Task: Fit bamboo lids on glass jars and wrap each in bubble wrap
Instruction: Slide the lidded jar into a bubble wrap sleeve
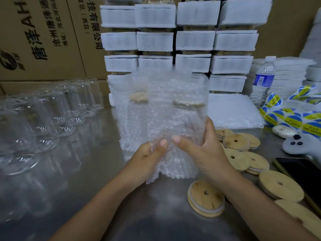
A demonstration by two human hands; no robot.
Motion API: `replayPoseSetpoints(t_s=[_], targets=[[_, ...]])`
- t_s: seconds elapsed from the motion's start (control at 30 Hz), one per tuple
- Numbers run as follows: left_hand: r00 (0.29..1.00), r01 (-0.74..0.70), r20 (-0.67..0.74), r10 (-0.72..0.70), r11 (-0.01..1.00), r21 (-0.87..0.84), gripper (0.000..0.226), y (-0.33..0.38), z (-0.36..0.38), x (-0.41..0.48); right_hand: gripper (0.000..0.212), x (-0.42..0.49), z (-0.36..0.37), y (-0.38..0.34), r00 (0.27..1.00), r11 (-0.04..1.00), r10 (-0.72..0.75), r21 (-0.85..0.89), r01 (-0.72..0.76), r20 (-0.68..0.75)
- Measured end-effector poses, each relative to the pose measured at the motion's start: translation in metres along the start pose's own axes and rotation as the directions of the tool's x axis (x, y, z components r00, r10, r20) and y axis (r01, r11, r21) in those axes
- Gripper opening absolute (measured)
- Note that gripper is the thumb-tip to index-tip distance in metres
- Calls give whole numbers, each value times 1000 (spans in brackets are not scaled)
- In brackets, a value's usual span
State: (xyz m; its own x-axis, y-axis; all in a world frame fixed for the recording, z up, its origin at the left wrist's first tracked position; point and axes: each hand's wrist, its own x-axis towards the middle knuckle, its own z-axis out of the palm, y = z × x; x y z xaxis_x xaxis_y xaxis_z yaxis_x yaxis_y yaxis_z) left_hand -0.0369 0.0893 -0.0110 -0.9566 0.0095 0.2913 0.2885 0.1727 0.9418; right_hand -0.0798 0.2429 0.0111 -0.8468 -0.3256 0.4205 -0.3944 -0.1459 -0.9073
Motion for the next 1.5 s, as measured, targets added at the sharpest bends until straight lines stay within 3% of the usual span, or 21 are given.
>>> replayPoseSetpoints(t_s=[0.07, 0.23, 0.37, 0.47, 0.6, 0.9, 1.03, 1.5], targets=[[999, -51, -9, 51, 997, 49, 28, 2, 1, 1, 81, 0, -1, 2, 998, 999, -31, -31, 29, -54], [973, -108, -196, 118, 992, 57, 20, -15, -4, 10, 79, 14, 1, 7, 983, 990, -100, -119, 82, -155], [923, -42, -376, 81, 993, 110, 30, -20, -10, 7, 91, 32, 7, 18, 982, 982, -53, -188, 18, -183], [871, -58, -469, 150, 977, 205, 32, -18, -12, 3, 99, 43, 15, 25, 979, 976, -35, -216, -9, -200], [809, -58, -569, 147, 984, 171, 34, -17, -14, 3, 102, 55, 23, 32, 976, 968, -76, -250, 23, -204], [816, 9, -570, 92, 985, 172, 35, -24, -18, 8, 91, 64, 2, 35, 984, 952, -70, -305, 18, -163], [809, 29, -580, 91, 980, 195, 33, -27, -20, 11, 85, 62, -2, 35, 965, 943, -107, -333, 22, -240], [787, 27, -610, 96, 982, 189, 30, -27, -23, 18, 97, 65, 21, 44, 962, 927, -94, -374, -9, -255]])
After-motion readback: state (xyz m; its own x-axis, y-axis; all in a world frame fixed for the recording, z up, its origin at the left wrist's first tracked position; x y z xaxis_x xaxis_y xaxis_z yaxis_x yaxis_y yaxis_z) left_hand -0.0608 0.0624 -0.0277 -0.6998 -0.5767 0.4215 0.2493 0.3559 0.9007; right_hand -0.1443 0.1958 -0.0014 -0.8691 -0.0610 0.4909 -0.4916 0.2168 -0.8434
